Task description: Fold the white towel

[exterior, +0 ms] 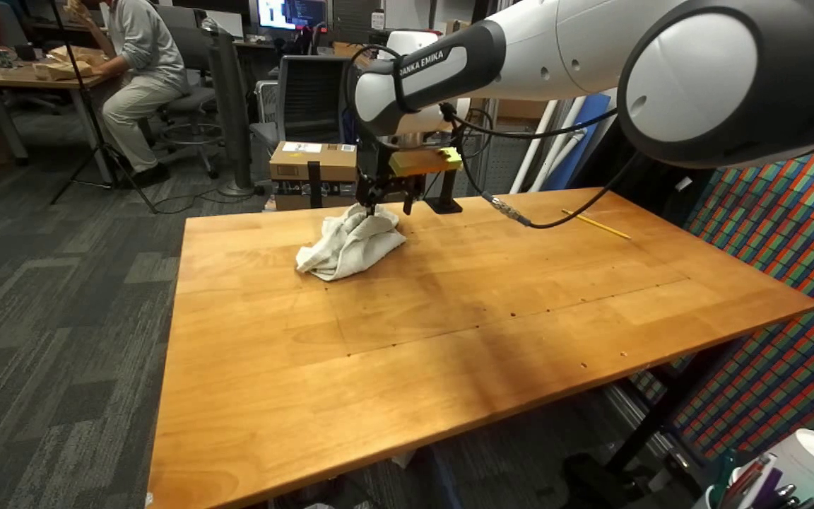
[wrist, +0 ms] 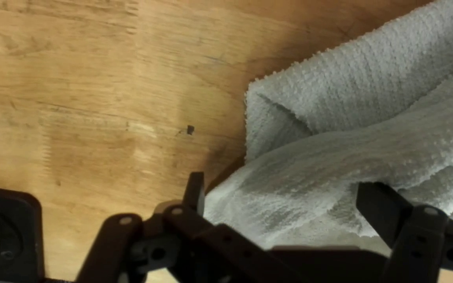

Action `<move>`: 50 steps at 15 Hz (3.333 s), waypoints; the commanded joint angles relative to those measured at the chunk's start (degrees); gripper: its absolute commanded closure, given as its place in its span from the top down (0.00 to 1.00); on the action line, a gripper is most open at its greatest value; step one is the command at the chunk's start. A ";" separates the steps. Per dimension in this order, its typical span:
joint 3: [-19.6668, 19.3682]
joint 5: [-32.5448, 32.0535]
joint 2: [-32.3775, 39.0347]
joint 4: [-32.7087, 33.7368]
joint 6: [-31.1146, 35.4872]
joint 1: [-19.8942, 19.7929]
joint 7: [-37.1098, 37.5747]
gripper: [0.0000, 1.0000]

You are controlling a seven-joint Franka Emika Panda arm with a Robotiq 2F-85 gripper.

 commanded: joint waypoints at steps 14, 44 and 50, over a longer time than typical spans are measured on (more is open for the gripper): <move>-0.65 -0.21 3.06 4.10 -1.08 -0.06 -0.52 0.90; -5.27 -4.25 -5.92 0.07 -2.00 -0.67 1.21 0.07; -6.63 -8.49 -11.48 -1.08 -0.50 0.35 2.19 0.08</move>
